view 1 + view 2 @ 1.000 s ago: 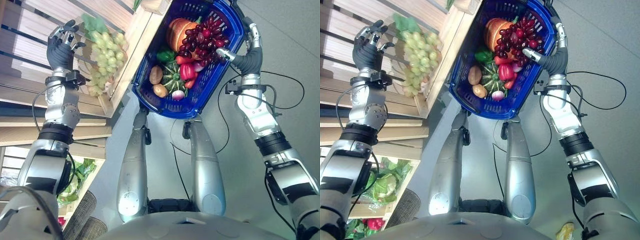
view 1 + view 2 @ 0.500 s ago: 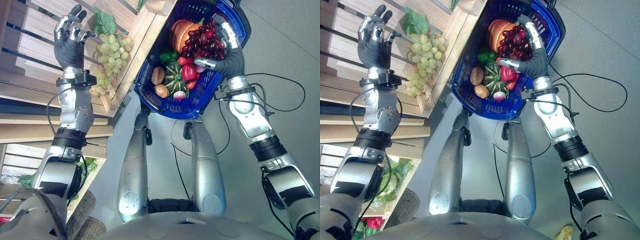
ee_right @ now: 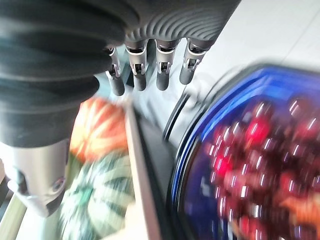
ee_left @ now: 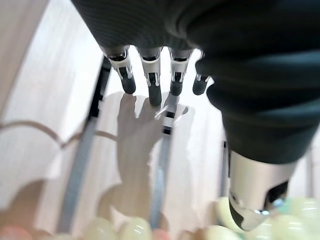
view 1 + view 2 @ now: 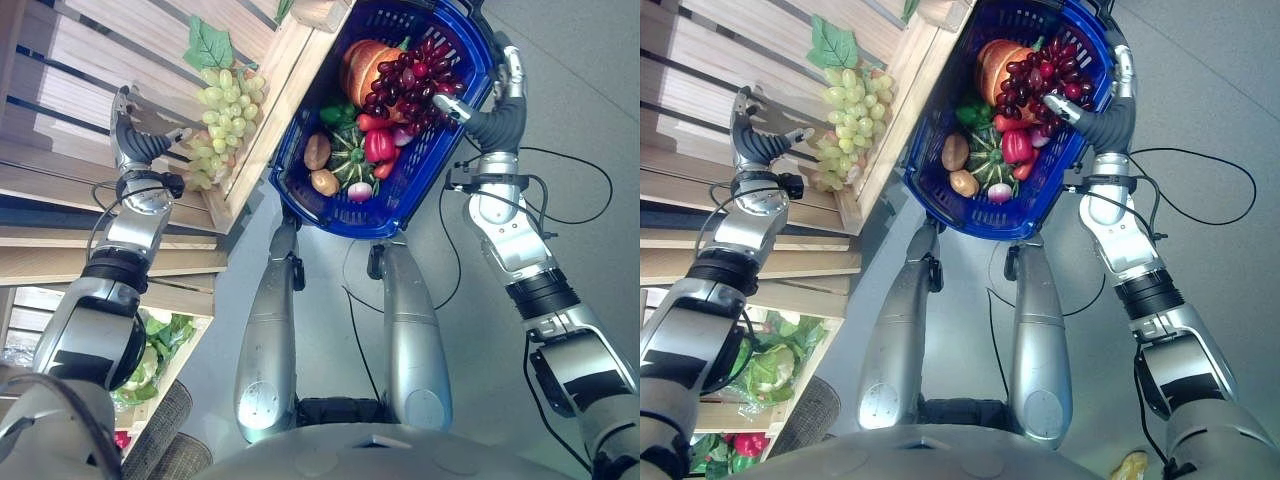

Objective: Pick up fruits and vegetables into the basket

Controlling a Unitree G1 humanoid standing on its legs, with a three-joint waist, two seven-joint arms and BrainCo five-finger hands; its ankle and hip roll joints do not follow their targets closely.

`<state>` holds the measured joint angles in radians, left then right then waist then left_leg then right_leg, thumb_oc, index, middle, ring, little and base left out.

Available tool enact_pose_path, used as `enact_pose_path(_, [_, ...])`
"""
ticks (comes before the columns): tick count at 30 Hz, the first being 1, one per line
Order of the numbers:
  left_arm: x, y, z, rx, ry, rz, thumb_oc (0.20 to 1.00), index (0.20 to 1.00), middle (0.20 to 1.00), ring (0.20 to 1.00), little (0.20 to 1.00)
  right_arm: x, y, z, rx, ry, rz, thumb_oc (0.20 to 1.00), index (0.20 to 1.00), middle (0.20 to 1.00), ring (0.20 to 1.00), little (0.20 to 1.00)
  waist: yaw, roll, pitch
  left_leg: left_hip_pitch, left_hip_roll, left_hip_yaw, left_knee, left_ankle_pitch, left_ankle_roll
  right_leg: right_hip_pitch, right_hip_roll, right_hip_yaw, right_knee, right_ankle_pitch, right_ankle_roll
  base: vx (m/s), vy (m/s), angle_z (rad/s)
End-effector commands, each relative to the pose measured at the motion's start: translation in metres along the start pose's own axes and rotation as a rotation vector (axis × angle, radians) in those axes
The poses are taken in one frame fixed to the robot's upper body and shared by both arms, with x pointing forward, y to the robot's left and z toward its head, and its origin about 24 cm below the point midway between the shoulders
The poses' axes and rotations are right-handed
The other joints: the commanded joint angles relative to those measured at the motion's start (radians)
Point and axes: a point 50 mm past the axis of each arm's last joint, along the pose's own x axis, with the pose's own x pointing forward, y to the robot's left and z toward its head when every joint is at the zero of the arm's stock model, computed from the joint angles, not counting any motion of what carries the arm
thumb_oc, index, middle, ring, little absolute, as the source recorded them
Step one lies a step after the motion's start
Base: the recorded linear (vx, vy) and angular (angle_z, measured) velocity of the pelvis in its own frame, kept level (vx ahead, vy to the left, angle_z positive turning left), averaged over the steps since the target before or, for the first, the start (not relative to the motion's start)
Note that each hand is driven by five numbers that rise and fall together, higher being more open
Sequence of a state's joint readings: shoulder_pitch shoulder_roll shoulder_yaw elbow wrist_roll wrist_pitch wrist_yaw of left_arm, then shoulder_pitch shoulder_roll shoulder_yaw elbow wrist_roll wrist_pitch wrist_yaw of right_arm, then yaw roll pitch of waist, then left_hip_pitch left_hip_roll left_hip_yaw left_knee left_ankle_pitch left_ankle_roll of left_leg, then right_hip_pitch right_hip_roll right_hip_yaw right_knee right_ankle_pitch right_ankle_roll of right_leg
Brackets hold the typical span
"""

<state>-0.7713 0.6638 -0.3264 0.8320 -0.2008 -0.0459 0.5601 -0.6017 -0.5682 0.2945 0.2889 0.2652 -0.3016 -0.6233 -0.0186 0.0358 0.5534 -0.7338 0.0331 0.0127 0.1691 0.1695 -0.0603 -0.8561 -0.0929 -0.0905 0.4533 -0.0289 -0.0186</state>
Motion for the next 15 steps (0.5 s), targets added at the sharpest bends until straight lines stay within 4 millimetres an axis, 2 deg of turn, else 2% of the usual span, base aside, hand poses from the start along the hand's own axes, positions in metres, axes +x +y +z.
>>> enact_pose_path(1, [0.008, 0.006, -0.011, 0.078, 0.086, 0.043, 1.0, 1.0, 1.0, 1.0, 1.0, 0.005, -0.016, 0.007, 0.135, -0.036, -0.181, 1.0, 1.0, 1.0, 1.0, 1.0, -0.045, -0.022, -0.033, -0.02, -0.019, 0.007, 0.131, -0.103, 0.012, 0.078, 0.002, 0.005, -0.107, 0.052, 0.082, 0.01, 0.001, -0.03])
enact_pose_path(5, [0.013, 0.004, -0.013, 0.083, 0.128, 0.002, 1.0, 1.0, 1.0, 1.0, 1.0, 0.015, -0.03, -0.003, 0.196, 0.028, -0.342, 1.0, 1.0, 1.0, 1.0, 1.0, -0.053, -0.029, -0.033, -0.021, -0.011, 0.012, 0.134, -0.103, 0.008, 0.073, 0.009, 0.01, -0.101, 0.056, 0.083, 0.01, -0.003, -0.05])
enact_pose_path(7, [0.013, 0.004, -0.013, 0.082, 0.128, -0.003, 1.0, 1.0, 1.0, 1.0, 1.0, 0.015, -0.032, -0.003, 0.196, 0.031, -0.351, 1.0, 1.0, 1.0, 1.0, 1.0, -0.053, -0.03, -0.033, -0.021, -0.011, 0.012, 0.134, -0.102, 0.008, 0.073, 0.01, 0.01, -0.102, 0.056, 0.083, 0.0, 0.0, 0.0])
enact_pose_path(8, [0.014, 0.001, -0.01, 0.06, 0.104, -0.035, 1.0, 1.0, 1.0, 1.0, 1.0, 0.02, -0.038, -0.008, 0.202, 0.056, -0.392, 1.0, 1.0, 1.0, 1.0, 1.0, -0.054, -0.032, -0.033, -0.026, -0.008, 0.011, 0.136, -0.103, 0.007, 0.069, 0.013, 0.012, -0.101, 0.058, 0.083, 0.0, 0.0, 0.0])
enact_pose_path(15, [0.015, -0.006, 0.007, 0.005, 0.027, -0.077, 1.0, 1.0, 1.0, 1.0, 1.0, 0.025, -0.035, -0.007, 0.183, 0.054, -0.386, 1.0, 1.0, 1.0, 1.0, 1.0, -0.054, -0.032, -0.033, -0.028, -0.008, 0.006, 0.132, -0.105, 0.009, 0.064, 0.019, 0.02, -0.106, 0.064, 0.084, 0.0, -0.001, 0.0])
